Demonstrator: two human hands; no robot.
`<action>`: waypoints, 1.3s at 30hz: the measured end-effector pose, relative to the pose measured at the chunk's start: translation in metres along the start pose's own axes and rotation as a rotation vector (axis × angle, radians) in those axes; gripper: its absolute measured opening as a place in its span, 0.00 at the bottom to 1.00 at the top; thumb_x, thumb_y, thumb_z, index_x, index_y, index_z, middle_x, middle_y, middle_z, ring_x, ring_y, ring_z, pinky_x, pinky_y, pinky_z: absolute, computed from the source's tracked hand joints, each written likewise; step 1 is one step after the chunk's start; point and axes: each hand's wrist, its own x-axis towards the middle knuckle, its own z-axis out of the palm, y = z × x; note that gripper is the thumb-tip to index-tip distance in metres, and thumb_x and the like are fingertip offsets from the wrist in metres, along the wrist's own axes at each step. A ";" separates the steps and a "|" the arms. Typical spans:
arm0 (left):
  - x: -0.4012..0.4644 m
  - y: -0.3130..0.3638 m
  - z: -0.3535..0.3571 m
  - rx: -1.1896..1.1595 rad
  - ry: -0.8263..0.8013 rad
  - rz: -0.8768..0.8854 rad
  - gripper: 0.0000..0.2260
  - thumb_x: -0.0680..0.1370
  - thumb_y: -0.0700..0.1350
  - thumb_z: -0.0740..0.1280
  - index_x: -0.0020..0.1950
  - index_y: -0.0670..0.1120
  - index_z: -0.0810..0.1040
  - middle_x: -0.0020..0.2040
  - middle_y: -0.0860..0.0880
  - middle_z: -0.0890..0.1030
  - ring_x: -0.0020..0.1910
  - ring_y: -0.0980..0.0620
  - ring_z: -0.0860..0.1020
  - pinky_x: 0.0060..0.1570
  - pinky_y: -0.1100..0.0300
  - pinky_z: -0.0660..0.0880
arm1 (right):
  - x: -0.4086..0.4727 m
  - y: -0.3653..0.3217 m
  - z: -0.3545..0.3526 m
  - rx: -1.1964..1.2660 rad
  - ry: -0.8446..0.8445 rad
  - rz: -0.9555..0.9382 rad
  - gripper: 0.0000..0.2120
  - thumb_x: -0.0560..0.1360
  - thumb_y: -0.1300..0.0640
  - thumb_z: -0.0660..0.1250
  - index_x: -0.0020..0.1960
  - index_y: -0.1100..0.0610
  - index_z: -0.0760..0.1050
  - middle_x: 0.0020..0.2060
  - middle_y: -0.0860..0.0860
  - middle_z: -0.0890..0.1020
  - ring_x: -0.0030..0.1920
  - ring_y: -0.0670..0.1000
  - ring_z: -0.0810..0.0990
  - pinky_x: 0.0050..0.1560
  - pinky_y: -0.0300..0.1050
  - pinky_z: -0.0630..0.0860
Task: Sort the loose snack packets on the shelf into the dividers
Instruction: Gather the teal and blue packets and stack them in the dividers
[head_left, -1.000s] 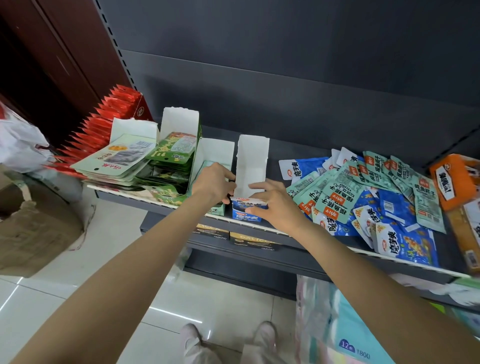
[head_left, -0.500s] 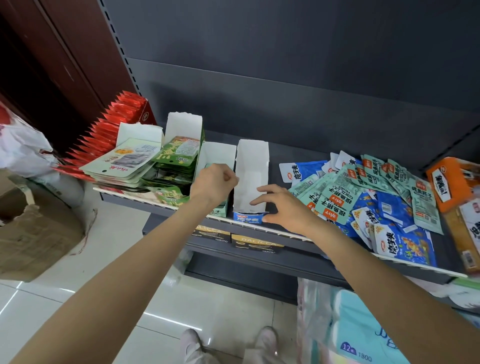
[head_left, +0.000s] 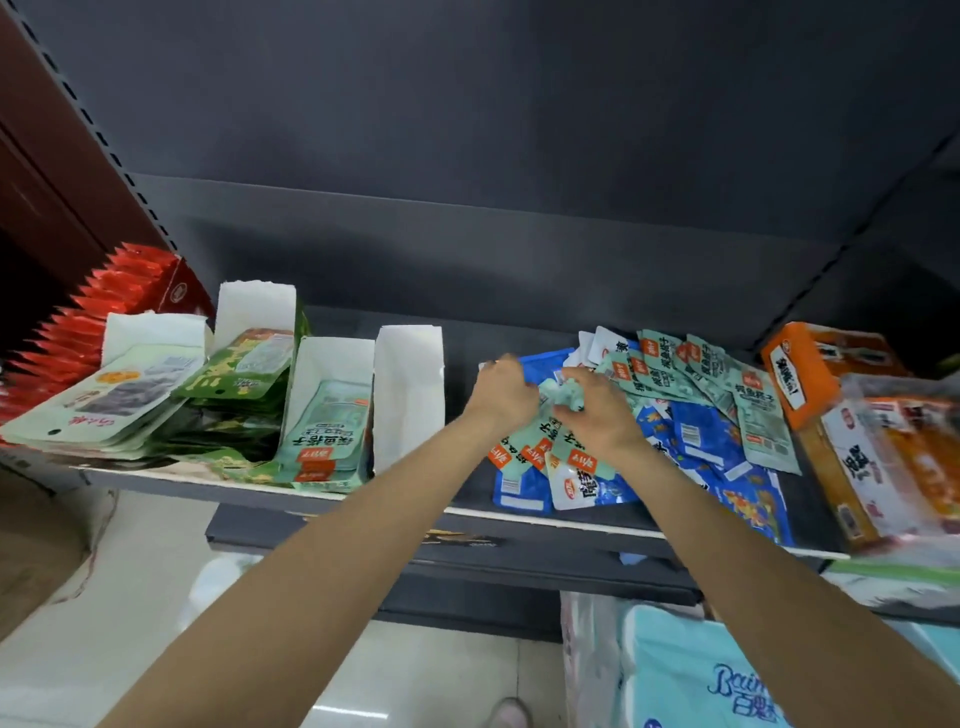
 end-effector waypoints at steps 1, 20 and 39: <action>0.011 0.000 0.009 -0.006 -0.024 -0.095 0.12 0.78 0.38 0.58 0.59 0.35 0.73 0.59 0.38 0.75 0.59 0.41 0.74 0.47 0.59 0.70 | 0.005 0.006 0.001 -0.047 -0.020 0.018 0.30 0.73 0.52 0.70 0.71 0.56 0.63 0.68 0.57 0.69 0.70 0.58 0.64 0.69 0.49 0.62; 0.075 -0.015 0.028 -0.046 0.242 -0.257 0.10 0.79 0.39 0.61 0.55 0.34 0.74 0.53 0.36 0.79 0.50 0.40 0.80 0.40 0.58 0.72 | 0.028 0.031 -0.001 -0.346 -0.329 0.118 0.56 0.64 0.45 0.75 0.76 0.48 0.37 0.75 0.55 0.36 0.74 0.57 0.34 0.73 0.59 0.42; -0.059 -0.090 -0.130 -0.177 0.145 0.359 0.07 0.76 0.40 0.67 0.54 0.44 0.75 0.50 0.50 0.78 0.43 0.58 0.76 0.36 0.74 0.70 | -0.070 -0.148 0.007 0.568 0.047 -0.114 0.02 0.73 0.59 0.70 0.41 0.55 0.79 0.39 0.47 0.84 0.36 0.38 0.81 0.36 0.32 0.74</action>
